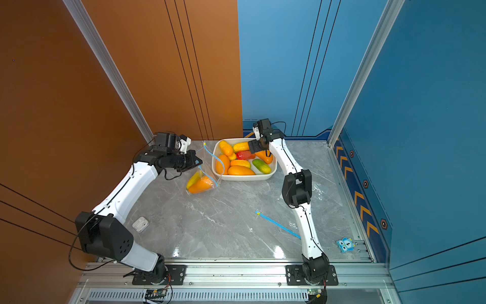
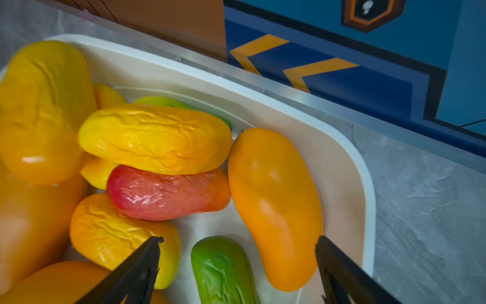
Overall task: Place the mango in a zip-top bag and seal the zipper
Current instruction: Pick up the mango from the basket.
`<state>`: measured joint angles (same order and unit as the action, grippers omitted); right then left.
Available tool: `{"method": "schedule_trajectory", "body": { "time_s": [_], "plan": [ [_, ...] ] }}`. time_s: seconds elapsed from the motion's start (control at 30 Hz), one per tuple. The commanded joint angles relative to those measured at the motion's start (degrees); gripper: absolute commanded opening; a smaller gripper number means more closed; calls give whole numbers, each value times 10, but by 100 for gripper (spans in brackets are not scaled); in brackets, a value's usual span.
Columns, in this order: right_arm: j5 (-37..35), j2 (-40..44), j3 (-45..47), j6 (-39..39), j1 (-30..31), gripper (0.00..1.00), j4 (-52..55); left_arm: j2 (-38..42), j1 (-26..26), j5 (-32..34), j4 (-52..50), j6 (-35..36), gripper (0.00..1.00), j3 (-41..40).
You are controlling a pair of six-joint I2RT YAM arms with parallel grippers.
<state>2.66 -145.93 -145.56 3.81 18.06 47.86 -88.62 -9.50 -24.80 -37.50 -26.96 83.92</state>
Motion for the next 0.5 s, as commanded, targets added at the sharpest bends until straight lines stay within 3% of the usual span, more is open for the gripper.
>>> {"method": "schedule_trajectory", "body": {
  "time_s": [0.0,0.33,0.47],
  "plan": [
    [-52,-30,-60,44,1,94,36,-1,-3,5,-2,20,0,11],
    [-154,-110,-96,73,2,93,20,-6,-5,-6,-1,26,0,11],
    [-142,-131,-95,94,6,97,32,-8,-7,-9,-1,28,0,16]
  ]
}}
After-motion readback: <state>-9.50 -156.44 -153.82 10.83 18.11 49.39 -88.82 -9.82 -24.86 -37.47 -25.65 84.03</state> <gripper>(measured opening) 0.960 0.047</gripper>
